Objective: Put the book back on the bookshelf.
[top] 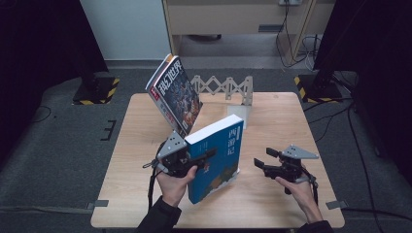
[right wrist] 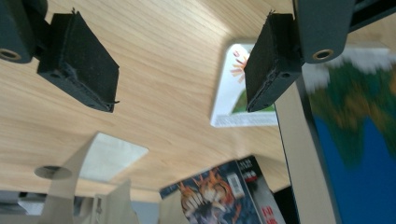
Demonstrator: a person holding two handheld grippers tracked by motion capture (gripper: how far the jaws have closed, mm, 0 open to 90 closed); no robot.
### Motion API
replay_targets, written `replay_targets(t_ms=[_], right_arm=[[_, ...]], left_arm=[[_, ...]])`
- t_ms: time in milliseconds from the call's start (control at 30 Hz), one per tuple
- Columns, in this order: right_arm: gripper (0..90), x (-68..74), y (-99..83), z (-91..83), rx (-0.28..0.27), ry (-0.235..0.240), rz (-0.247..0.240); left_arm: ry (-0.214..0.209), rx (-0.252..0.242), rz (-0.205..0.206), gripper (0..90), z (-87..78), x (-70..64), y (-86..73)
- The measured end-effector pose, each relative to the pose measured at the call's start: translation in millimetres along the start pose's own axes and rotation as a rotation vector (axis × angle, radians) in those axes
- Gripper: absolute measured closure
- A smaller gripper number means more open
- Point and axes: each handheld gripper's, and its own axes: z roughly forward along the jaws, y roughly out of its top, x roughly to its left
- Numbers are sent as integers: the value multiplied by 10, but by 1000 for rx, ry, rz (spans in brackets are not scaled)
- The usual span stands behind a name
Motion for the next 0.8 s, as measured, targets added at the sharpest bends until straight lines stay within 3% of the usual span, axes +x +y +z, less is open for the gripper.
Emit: replay_targets(t_ms=[167, 400, 567, 800], right_arm=[[248, -26, -20, 12, 28, -37, -4], [204, -88, -132, 89, 153, -154, -9], [196, -124, -171, 129, 193, -178, -22], [186, -136, -185, 145, 200, -180, -39]], left_arm=[[35, -18, -10, 615, 10, 114, 140], [104, -29, 5, 615, 169, 270, 376], [131, -52, -3, 615, 280, 389, 549], [236, -76, 19, 615, 500, 570, 732]])
